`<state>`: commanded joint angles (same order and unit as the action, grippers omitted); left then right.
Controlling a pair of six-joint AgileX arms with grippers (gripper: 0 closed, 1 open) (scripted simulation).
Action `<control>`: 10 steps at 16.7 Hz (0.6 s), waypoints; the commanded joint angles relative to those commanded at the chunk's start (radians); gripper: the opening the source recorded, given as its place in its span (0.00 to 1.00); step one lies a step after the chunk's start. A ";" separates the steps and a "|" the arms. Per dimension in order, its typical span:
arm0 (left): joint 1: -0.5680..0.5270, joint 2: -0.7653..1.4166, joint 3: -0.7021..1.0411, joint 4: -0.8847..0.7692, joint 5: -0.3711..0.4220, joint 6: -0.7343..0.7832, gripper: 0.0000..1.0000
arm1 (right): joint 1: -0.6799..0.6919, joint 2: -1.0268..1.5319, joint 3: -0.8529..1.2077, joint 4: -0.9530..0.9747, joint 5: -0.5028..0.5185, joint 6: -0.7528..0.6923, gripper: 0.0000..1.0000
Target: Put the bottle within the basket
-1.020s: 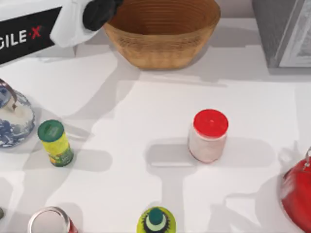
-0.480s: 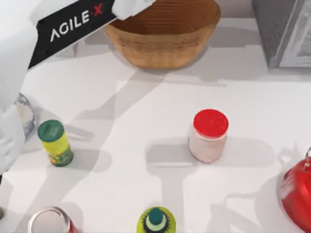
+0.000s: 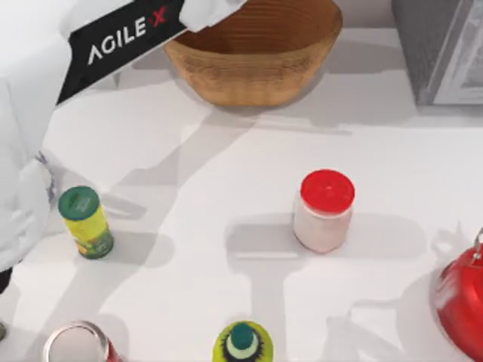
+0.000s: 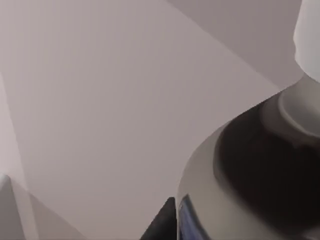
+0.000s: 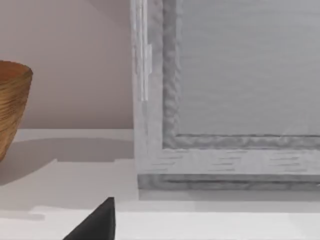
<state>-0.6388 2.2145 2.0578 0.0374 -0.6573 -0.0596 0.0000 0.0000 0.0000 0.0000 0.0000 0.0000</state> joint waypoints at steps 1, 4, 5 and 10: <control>0.006 0.023 0.012 0.006 0.006 0.001 0.00 | 0.000 0.000 0.000 0.000 0.000 0.000 1.00; 0.023 0.076 0.044 0.025 0.020 0.001 0.00 | 0.000 0.000 0.000 0.000 0.000 0.000 1.00; 0.028 0.097 0.057 0.033 0.026 0.002 0.00 | 0.000 0.000 0.000 0.000 0.000 0.000 1.00; 0.041 0.143 0.090 0.055 0.045 0.002 0.00 | 0.000 0.000 0.000 0.000 0.000 0.000 1.00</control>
<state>-0.5983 2.3573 2.1474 0.0927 -0.6122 -0.0580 0.0000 0.0000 0.0000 0.0000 0.0000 0.0000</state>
